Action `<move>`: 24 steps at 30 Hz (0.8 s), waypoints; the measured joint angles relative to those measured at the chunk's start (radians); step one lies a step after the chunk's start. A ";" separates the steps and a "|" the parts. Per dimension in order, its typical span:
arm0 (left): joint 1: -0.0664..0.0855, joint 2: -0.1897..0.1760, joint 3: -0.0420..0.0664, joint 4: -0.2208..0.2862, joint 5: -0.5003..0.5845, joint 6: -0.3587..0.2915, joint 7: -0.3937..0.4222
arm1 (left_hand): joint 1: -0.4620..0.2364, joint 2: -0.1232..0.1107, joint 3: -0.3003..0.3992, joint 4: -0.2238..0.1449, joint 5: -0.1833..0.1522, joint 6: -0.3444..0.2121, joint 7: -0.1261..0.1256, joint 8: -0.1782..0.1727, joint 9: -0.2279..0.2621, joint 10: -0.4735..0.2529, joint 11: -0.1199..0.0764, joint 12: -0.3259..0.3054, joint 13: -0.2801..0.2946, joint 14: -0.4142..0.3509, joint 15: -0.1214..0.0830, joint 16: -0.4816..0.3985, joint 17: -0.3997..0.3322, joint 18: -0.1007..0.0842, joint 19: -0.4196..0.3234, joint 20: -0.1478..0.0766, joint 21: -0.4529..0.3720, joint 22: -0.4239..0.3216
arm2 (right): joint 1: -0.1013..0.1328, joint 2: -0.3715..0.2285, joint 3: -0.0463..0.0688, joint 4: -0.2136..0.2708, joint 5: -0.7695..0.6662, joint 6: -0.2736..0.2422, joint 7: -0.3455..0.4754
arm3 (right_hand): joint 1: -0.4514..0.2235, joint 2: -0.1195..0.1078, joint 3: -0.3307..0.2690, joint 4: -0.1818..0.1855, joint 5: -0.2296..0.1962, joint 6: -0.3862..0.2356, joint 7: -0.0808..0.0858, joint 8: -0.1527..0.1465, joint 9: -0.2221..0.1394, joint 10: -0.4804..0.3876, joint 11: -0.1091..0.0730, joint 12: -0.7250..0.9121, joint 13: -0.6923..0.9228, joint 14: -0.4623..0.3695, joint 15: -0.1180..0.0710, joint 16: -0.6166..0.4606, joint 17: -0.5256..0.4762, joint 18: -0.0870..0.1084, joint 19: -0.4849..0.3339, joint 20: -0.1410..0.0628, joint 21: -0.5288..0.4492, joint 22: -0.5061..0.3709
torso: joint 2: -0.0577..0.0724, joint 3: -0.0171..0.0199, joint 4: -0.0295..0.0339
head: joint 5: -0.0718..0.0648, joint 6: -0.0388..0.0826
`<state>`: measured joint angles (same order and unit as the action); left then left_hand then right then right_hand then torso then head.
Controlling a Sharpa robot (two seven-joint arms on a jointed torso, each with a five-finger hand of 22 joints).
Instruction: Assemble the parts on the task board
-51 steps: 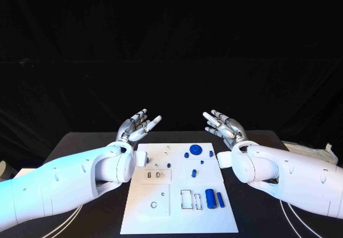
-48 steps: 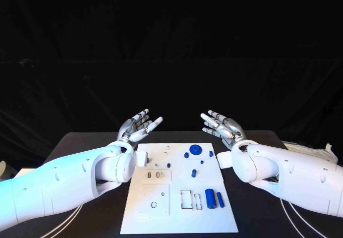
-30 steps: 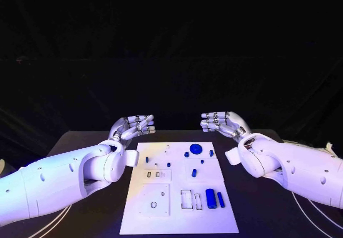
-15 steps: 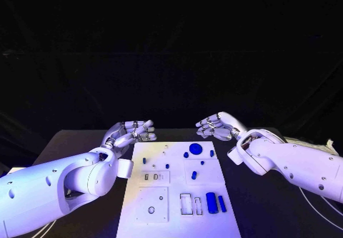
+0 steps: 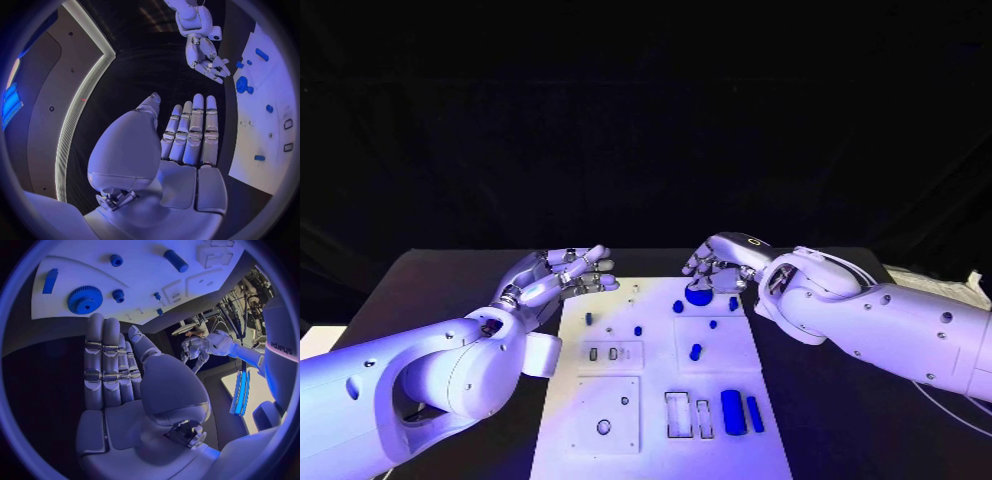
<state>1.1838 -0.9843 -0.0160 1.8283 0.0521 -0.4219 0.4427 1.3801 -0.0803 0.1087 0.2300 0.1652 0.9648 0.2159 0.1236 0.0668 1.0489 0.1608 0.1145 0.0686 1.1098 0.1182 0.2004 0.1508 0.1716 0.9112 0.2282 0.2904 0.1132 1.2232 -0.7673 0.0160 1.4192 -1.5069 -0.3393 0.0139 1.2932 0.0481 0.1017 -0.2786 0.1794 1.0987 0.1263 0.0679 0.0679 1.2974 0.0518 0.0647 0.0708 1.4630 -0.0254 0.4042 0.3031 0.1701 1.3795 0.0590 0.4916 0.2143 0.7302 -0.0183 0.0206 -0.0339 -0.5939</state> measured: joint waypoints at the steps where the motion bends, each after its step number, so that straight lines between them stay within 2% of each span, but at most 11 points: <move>1: 0.002 -0.002 0.000 0.005 0.001 0.002 -0.001 | 0.000 0.000 -0.001 -0.001 0.000 0.000 0.000 -0.001 0.000 -0.002 0.002 -0.002 0.000 0.000 0.000 0.000 0.001 0.000 0.000 0.000 0.000 -0.001 | 0.002 0.003 0.000 0.003 -0.023 0.007 -0.012 | -0.005 -0.005 0.004 0.001 -0.003 -0.002 -0.002 0.000 0.000 0.000 0.000 0.000 0.000 0.000 0.000 0.016 0.014 0.000 0.006 -0.001 0.015 0.009 | 0.006 -0.0003 0.0015 | -0.001 0.001; 5: 0.010 -0.008 0.000 0.021 0.006 0.009 -0.005 | -0.004 0.004 -0.005 -0.005 0.000 -0.005 0.005 -0.009 0.000 -0.007 0.007 -0.013 -0.001 -0.003 0.003 -0.010 0.001 0.000 0.000 0.000 -0.004 -0.004 | 0.005 0.011 0.000 0.017 -0.103 0.040 -0.051 | -0.015 -0.015 0.021 0.004 -0.009 -0.002 -0.002 0.000 0.000 -0.019 0.000 0.000 -0.003 0.000 0.000 0.063 0.055 0.000 0.010 -0.003 0.060 0.038 | 0.022 -0.0001 0.0056 | 0.000 0.003; 7: 0.014 -0.011 0.001 0.026 0.007 0.011 -0.007 | -0.004 0.004 -0.005 -0.005 0.000 -0.005 0.005 -0.010 0.000 -0.007 0.007 -0.014 -0.001 -0.003 0.003 -0.015 0.001 0.000 0.000 0.000 -0.004 -0.004 | 0.006 0.015 0.000 0.022 -0.132 0.054 -0.064 | -0.028 -0.028 0.038 0.006 -0.015 -0.002 -0.002 0.000 0.000 -0.035 0.003 0.000 -0.003 0.000 0.000 0.108 0.092 0.000 0.017 -0.003 0.107 0.074 | 0.028 0.0003 0.0073 | 0.001 0.003; 11: 0.017 -0.017 0.001 0.033 0.010 0.015 -0.009 | -0.004 0.004 -0.010 -0.009 0.000 -0.009 0.009 -0.016 0.000 -0.011 0.011 -0.022 -0.001 -0.007 0.007 -0.015 0.002 0.000 0.003 0.004 -0.008 -0.007 | 0.007 0.022 0.000 0.027 -0.177 0.083 -0.083 | -0.042 -0.042 0.069 0.014 -0.015 -0.006 0.002 0.000 0.000 -0.066 0.008 0.000 -0.004 0.000 0.000 0.184 0.152 -0.001 0.030 -0.002 0.291 0.275 | 0.040 0.0022 0.0107 | 0.002 0.005; 12: 0.018 -0.019 0.001 0.034 0.010 0.015 -0.010 | -0.004 0.004 -0.010 -0.009 0.000 -0.009 0.009 -0.016 0.000 -0.012 0.012 -0.023 -0.001 -0.007 0.007 -0.016 0.002 0.000 0.003 0.004 -0.008 -0.007 | 0.007 0.023 0.000 0.028 -0.187 0.092 -0.088 | -0.046 -0.046 0.075 0.018 -0.015 -0.006 0.002 0.000 0.000 -0.069 0.012 0.000 -0.004 0.000 0.000 0.213 0.176 -0.013 0.030 -0.001 0.338 0.328 | 0.042 0.0026 0.0114 | 0.002 0.005; 13: 0.018 -0.020 0.001 0.035 0.011 0.016 -0.011 | -0.004 0.004 -0.010 -0.009 0.000 -0.011 0.011 -0.016 0.000 -0.014 0.014 -0.023 -0.001 -0.007 0.007 -0.020 0.003 0.000 0.003 0.004 -0.008 -0.007 | 0.007 0.024 0.000 0.028 -0.193 0.099 -0.090 | -0.051 -0.051 0.087 0.021 -0.018 -0.006 0.002 0.000 0.000 -0.074 0.010 0.000 -0.004 0.000 0.000 0.259 0.218 -0.024 0.034 0.002 0.392 0.386 | 0.044 0.0030 0.0120 | 0.002 0.005; 16: 0.020 -0.022 0.001 0.036 0.011 0.016 -0.012 | -0.004 0.004 -0.010 -0.009 0.000 -0.013 0.013 -0.020 0.000 -0.014 0.014 -0.023 -0.001 -0.007 0.007 -0.020 0.003 0.000 0.003 0.004 -0.008 -0.008 | 0.008 0.027 0.000 0.030 -0.210 0.123 -0.097 | -0.060 -0.060 0.110 0.037 -0.019 -0.009 0.005 0.000 0.000 -0.083 0.014 0.000 -0.004 0.000 0.000 0.379 0.334 -0.025 0.033 0.002 0.512 0.520 | 0.049 0.0037 0.0134 | 0.003 0.005; 17: 0.020 -0.023 0.001 0.037 0.012 0.017 -0.013 | -0.004 0.004 -0.010 -0.009 0.000 -0.013 0.013 -0.020 0.000 -0.014 0.014 -0.023 -0.001 -0.007 0.007 -0.020 0.003 0.000 0.003 0.004 -0.008 -0.008 | 0.008 0.027 0.000 0.030 -0.215 0.129 -0.098 | -0.061 -0.067 0.120 0.043 -0.019 -0.009 0.005 0.000 0.000 -0.083 0.014 0.000 -0.004 0.000 0.000 0.409 0.362 -0.038 0.033 0.003 0.541 0.552 | 0.051 0.0037 0.0135 | 0.003 0.005; 20: 0.021 -0.024 0.001 0.037 0.012 0.017 -0.014 | -0.004 0.004 -0.010 -0.009 0.000 -0.013 0.013 -0.020 0.000 -0.014 0.014 -0.023 -0.001 -0.007 0.007 -0.020 0.003 0.000 0.003 0.004 -0.008 -0.008 | 0.008 0.028 0.000 0.031 -0.227 0.150 -0.103 | -0.055 -0.073 0.139 0.057 -0.019 -0.009 0.005 0.000 0.000 -0.083 0.014 0.000 -0.004 0.000 0.000 0.468 0.420 -0.039 0.026 0.010 0.597 0.614 | 0.054 0.0043 0.0141 | 0.003 0.006; 24: 0.022 -0.025 0.001 0.036 0.013 0.018 -0.015 | -0.004 0.004 -0.009 -0.009 0.000 -0.013 0.013 -0.020 0.000 -0.014 0.014 -0.028 -0.001 -0.007 0.007 -0.020 0.003 0.000 0.003 0.004 -0.008 -0.008 | 0.008 0.030 0.000 0.029 -0.238 0.171 -0.107 | -0.055 -0.084 0.153 0.070 -0.019 -0.009 0.005 0.000 0.000 -0.083 0.014 0.000 -0.004 0.000 0.000 0.503 0.453 -0.039 0.021 0.015 0.632 0.650 | 0.058 0.0044 0.0148 | 0.002 0.009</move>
<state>1.2053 -1.0091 -0.0146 1.8647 0.0648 -0.4041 0.4279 1.3761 -0.0764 0.0992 0.2205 0.1652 0.9520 0.2286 0.1034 0.0666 1.0346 0.1750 0.0868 0.0677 1.1030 0.1250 0.1808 0.1539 0.1715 0.9147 0.2318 0.2823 0.1050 1.2311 -0.7370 0.0160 1.4486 -1.7452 -0.1687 -0.0927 1.2386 -0.0358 0.2545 -0.2082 0.1603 1.0896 0.1310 0.0679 0.0680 1.2147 0.0662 0.0647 0.0669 1.4629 -0.0253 0.9076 0.7560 0.1309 1.4002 0.0737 1.1235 0.8647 0.7887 -0.0139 0.0354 -0.0315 -0.5849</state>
